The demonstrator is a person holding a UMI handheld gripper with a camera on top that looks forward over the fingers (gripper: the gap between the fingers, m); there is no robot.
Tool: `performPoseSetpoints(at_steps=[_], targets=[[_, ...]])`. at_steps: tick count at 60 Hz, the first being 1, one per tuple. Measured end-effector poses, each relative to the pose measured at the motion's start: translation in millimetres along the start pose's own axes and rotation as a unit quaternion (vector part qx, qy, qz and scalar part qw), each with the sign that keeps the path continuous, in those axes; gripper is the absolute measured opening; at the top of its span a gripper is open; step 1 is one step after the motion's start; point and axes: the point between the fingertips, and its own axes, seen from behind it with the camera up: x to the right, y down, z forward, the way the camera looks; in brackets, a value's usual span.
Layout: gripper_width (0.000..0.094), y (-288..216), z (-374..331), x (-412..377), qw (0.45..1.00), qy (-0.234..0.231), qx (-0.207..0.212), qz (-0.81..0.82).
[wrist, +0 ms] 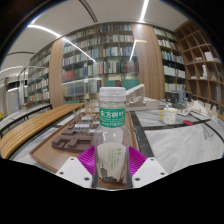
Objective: Pour water
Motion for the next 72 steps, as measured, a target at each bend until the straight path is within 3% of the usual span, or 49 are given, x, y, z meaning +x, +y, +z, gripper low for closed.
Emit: performPoseSetpoints(at_steps=[9,20,30,36,43,55,66,72], targets=[[0.0391,-41.5,-14.5,-16.2,0.997,-0.062,0.024,0.044],[0.0392,-162.0,-25.8,-29.1,0.962,-0.186,0.076,0.187],[0.0391,-275.6,-6.3,1.5,0.869,-0.338,0.110,0.344],[0.0392,-319.5,26.3,52.0,0.798,-0.389,0.118,0.445],[0.0390,-347.9,68.1,104.5,0.705,-0.421,0.104,0.561],[0.0390,-307.4,175.7,201.4,0.546,-0.400,0.057,0.734],[0.0391,-261.2,222.2,248.6,0.476,-0.354,0.043,0.804],[0.0391,-248.8,229.7,253.6,0.468,-0.347,0.027,0.812]])
